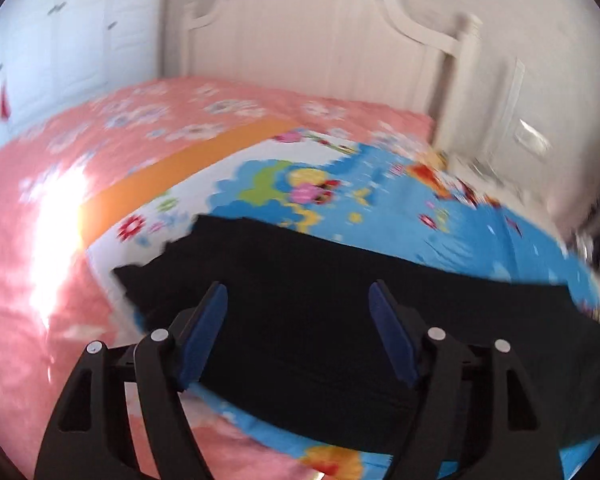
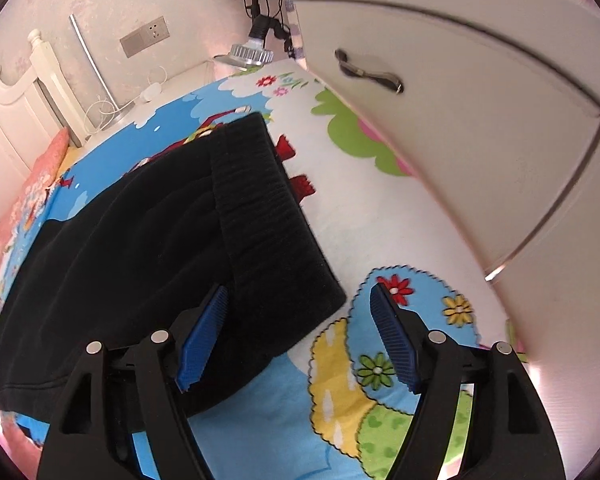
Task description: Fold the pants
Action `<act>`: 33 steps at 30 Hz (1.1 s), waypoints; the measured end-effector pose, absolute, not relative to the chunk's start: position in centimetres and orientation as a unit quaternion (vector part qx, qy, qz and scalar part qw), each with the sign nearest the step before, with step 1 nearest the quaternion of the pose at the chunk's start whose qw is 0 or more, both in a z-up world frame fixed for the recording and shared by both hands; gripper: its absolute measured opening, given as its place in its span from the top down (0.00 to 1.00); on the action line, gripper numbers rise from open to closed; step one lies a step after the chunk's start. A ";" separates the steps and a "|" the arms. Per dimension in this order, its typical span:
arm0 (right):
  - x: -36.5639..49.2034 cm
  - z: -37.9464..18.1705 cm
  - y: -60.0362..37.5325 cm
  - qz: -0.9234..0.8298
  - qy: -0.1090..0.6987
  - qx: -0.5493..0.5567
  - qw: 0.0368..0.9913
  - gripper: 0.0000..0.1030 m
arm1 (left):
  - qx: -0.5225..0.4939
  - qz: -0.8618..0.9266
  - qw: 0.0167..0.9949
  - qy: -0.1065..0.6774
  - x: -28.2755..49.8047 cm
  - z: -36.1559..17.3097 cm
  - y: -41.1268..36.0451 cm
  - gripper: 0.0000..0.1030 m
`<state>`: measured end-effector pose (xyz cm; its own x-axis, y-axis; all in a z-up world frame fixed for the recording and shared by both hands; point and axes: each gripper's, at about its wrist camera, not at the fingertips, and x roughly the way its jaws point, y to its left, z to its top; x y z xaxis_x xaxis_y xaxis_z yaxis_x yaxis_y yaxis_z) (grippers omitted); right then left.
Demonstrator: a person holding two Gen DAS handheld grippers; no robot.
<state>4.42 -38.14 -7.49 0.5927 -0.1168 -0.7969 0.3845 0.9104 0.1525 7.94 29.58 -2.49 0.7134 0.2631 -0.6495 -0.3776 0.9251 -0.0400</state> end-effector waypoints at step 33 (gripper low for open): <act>6.1 -9.8 -36.1 -0.123 0.390 0.078 0.909 0.35 | 0.057 -0.302 0.848 0.431 28.0 -10.2 -17.5 0.89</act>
<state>6.07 -36.15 -9.83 0.6661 -0.1637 -0.7277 0.2854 0.9573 0.0459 28.03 -17.46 -10.23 0.4458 -0.4639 -0.7655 0.5625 0.8105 -0.1636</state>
